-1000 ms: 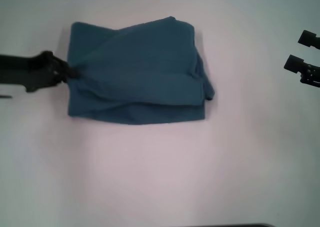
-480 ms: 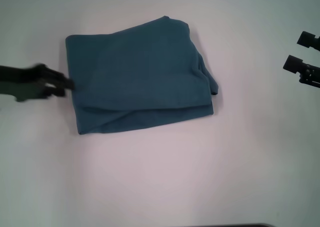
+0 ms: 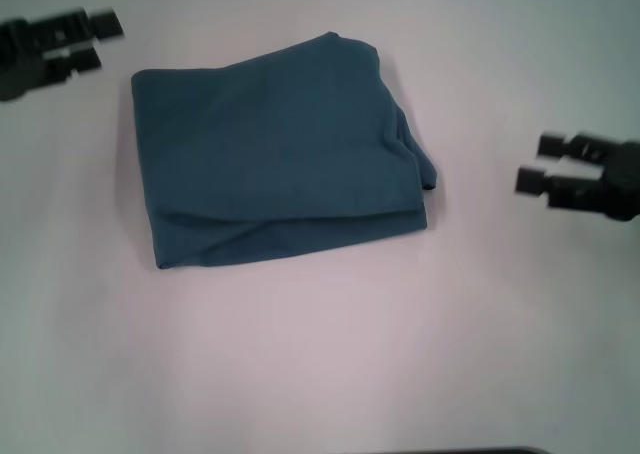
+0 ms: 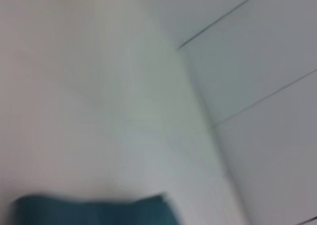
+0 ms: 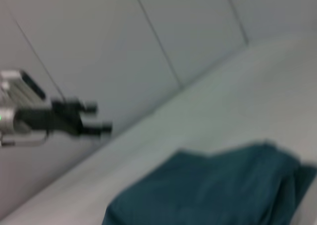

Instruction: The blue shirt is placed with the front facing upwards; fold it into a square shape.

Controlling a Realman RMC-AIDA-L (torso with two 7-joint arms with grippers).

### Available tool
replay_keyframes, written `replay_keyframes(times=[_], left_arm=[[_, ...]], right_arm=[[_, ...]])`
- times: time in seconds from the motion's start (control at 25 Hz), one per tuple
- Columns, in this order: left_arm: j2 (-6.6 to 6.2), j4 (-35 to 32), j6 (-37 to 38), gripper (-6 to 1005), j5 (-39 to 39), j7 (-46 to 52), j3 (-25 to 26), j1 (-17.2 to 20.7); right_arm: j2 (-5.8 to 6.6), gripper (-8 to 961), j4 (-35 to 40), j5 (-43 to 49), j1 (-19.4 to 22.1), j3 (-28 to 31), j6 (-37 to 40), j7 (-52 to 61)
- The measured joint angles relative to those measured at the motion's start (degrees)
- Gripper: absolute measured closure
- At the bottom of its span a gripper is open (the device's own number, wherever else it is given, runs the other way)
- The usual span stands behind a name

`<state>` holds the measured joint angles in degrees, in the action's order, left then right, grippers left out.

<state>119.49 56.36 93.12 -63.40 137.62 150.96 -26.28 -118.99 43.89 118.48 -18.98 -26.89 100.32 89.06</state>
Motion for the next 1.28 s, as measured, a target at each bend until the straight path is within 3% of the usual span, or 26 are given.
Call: replay_keyframes(times=[0.08, 0.2, 0.4, 0.64, 1.08, 1.28], left_arm=[[0.66, -0.21, 0.16, 312, -1.83, -0.45, 1.81, 0.08], [0.53, -1.31, 0.36, 214, -4.37, 0.27, 2.81, 0.13], [0.15, -5.35, 0.76, 214, -11.79, 0.54, 6.13, 0.28], [-1.21, -7.79, 1.05, 213, -15.41, 4.1, 6.6, 0.18], [-1.35, -7.85, 2.3, 214, -15.31, 3.97, 6.04, 0.47], [-1.39, -7.9, 3.08, 214, -15.26, 2.68, 5.71, 0.71]], right_arm=[[0.16, 53, -0.13, 4.68, -2.03, 0.0, -0.95, 4.6], [0.51, 54, -1.27, 7.91, -4.67, 0.0, -1.91, 9.59], [1.52, 56, -4.14, 10.85, -9.8, -0.56, -3.13, 19.36], [4.53, 57, -6.39, 14.21, -16.72, -4.5, -4.1, 38.09], [10.04, 61, -8.49, 19.28, -23.54, -11.46, -4.1, 58.22], [9.81, 62, -11.71, 19.32, -25.75, -13.48, -5.16, 61.14]])
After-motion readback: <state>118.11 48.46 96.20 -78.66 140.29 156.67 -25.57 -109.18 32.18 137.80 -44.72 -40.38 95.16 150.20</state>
